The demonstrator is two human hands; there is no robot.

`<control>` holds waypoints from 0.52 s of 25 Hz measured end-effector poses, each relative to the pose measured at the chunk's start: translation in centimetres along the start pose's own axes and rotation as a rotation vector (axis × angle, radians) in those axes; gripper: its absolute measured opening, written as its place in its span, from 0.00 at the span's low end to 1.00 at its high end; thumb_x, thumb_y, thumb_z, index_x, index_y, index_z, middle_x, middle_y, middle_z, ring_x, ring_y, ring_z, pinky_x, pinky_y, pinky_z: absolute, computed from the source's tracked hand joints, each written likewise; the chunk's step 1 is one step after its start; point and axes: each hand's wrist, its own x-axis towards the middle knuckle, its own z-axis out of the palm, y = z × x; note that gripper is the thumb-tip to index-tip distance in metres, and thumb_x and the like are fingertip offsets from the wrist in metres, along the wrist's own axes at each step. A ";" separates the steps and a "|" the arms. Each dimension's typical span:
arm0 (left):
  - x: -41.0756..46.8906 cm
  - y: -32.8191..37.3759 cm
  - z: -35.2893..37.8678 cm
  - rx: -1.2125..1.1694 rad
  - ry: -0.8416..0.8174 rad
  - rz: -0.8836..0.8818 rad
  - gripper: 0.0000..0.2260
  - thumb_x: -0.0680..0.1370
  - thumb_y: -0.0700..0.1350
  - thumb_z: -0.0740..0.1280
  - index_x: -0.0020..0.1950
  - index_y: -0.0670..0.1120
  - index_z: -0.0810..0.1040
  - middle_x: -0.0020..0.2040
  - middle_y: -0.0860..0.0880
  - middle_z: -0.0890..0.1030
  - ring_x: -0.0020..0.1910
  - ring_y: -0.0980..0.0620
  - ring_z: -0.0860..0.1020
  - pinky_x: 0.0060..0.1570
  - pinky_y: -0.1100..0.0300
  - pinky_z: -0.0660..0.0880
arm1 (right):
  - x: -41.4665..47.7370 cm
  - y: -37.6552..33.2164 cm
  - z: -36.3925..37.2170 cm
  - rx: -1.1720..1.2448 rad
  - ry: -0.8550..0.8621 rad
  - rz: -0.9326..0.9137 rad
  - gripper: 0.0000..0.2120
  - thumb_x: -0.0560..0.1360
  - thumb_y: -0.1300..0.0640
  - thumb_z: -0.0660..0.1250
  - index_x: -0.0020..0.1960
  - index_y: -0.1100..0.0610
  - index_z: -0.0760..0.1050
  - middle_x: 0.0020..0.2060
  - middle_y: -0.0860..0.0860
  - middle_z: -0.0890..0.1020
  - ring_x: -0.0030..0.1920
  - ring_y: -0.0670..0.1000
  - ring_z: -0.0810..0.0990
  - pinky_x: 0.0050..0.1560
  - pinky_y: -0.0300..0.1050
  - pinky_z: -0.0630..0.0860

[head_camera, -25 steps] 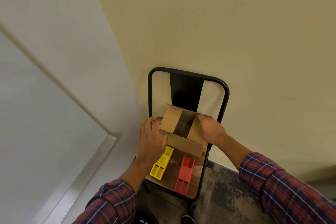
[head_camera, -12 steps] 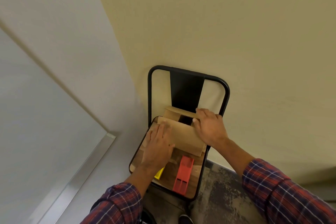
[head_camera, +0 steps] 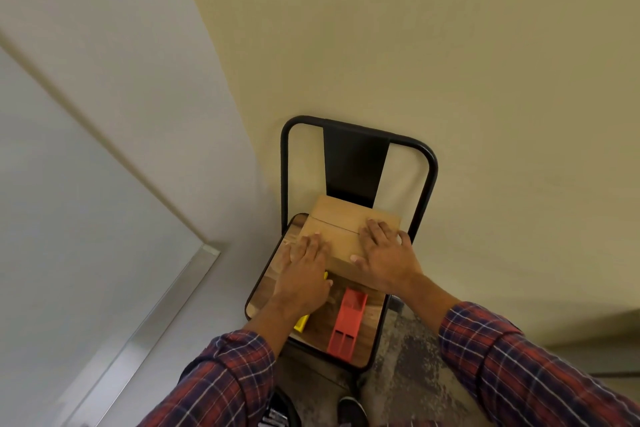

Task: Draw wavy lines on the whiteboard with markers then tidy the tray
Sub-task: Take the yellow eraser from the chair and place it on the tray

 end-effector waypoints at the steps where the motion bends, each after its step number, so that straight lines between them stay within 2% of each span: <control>1: -0.1 0.0 0.2 0.007 -0.007 0.001 0.38 0.84 0.58 0.63 0.87 0.50 0.45 0.88 0.46 0.44 0.86 0.43 0.43 0.82 0.36 0.43 | -0.1 -0.1 0.2 0.010 0.000 0.010 0.38 0.81 0.31 0.45 0.83 0.53 0.51 0.84 0.54 0.51 0.83 0.58 0.49 0.78 0.66 0.52; 5: -0.2 0.2 0.7 0.008 -0.022 -0.009 0.40 0.84 0.58 0.63 0.87 0.50 0.41 0.87 0.46 0.40 0.86 0.43 0.38 0.81 0.35 0.39 | 0.2 -0.5 0.4 0.005 -0.003 0.033 0.45 0.77 0.25 0.45 0.83 0.53 0.54 0.84 0.55 0.51 0.83 0.59 0.49 0.78 0.68 0.51; 8: -0.1 0.2 0.9 0.000 -0.031 -0.016 0.41 0.83 0.58 0.63 0.87 0.50 0.40 0.87 0.47 0.39 0.85 0.43 0.36 0.81 0.35 0.38 | 0.6 -0.9 0.4 -0.011 0.007 0.036 0.46 0.76 0.24 0.45 0.82 0.55 0.56 0.83 0.56 0.53 0.82 0.61 0.50 0.78 0.67 0.52; 13: -0.3 -0.5 0.5 -0.051 -0.036 0.017 0.40 0.84 0.56 0.64 0.87 0.51 0.41 0.87 0.47 0.39 0.85 0.44 0.36 0.82 0.38 0.39 | 0.2 -0.5 1.1 -0.002 0.041 0.018 0.46 0.77 0.24 0.44 0.83 0.55 0.52 0.84 0.56 0.51 0.83 0.60 0.49 0.79 0.66 0.52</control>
